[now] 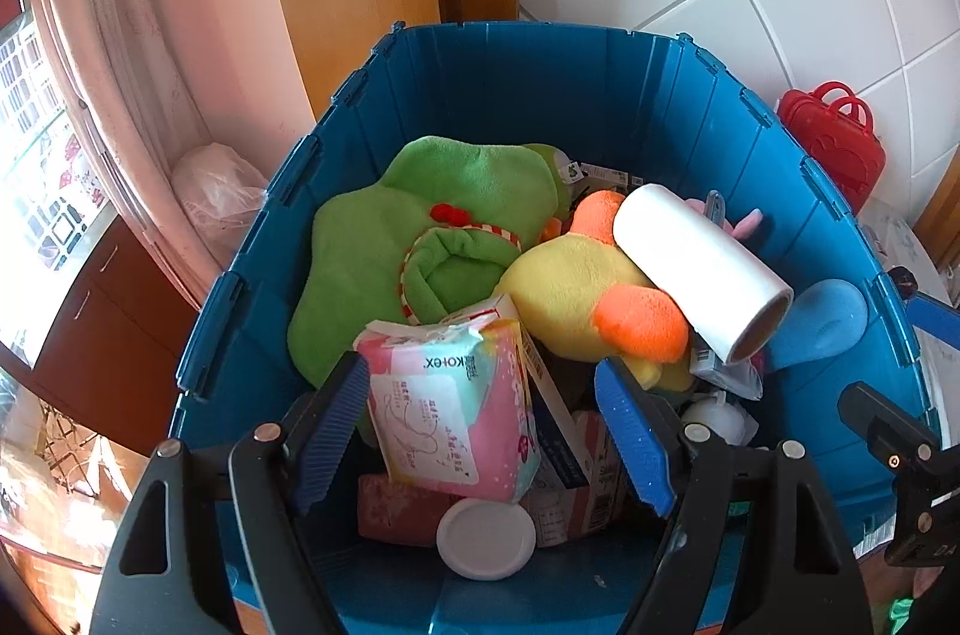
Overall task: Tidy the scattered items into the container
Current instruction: 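Open the left tool over the crate while the right tool releases the white roll, then move both tools back from the crate toward the remaining items on the bed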
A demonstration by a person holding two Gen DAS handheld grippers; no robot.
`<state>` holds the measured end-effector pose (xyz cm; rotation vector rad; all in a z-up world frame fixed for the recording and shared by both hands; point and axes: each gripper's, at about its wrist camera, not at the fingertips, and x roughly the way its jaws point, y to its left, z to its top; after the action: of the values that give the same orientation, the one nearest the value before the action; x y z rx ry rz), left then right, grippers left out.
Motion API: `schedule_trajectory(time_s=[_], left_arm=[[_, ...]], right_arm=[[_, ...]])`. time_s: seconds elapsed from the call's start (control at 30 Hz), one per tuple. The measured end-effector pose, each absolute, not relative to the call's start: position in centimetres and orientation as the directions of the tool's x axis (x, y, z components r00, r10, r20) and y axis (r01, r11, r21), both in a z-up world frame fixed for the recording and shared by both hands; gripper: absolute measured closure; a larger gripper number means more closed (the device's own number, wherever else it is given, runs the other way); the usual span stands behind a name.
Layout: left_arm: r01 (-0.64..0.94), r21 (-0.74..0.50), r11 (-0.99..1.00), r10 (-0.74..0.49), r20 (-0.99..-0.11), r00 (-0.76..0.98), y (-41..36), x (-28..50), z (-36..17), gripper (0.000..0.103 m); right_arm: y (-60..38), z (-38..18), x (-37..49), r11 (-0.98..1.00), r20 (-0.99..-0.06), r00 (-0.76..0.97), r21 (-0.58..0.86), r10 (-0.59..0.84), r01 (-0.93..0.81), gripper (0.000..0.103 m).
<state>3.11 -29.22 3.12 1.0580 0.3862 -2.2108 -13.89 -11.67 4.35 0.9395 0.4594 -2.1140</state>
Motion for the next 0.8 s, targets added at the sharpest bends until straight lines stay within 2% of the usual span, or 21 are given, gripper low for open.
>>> schedule_trajectory(time_s=[0.5,0.8], left_arm=[[0.697,0.009,-0.717,-0.511,-0.688,-0.516,-24.5,6.7,4.2,0.026],[0.682,0.012,-0.732,-0.550,-0.601,-0.580,-16.7,4.3,7.1,0.026]], right_arm=[[-7.0,3.4,-11.5,-0.665,-0.713,-0.436,0.056,-0.549,0.745,0.000],[1.3,5.0,-13.5,-0.699,-0.652,-0.486,0.096,-0.582,0.709,0.000]])
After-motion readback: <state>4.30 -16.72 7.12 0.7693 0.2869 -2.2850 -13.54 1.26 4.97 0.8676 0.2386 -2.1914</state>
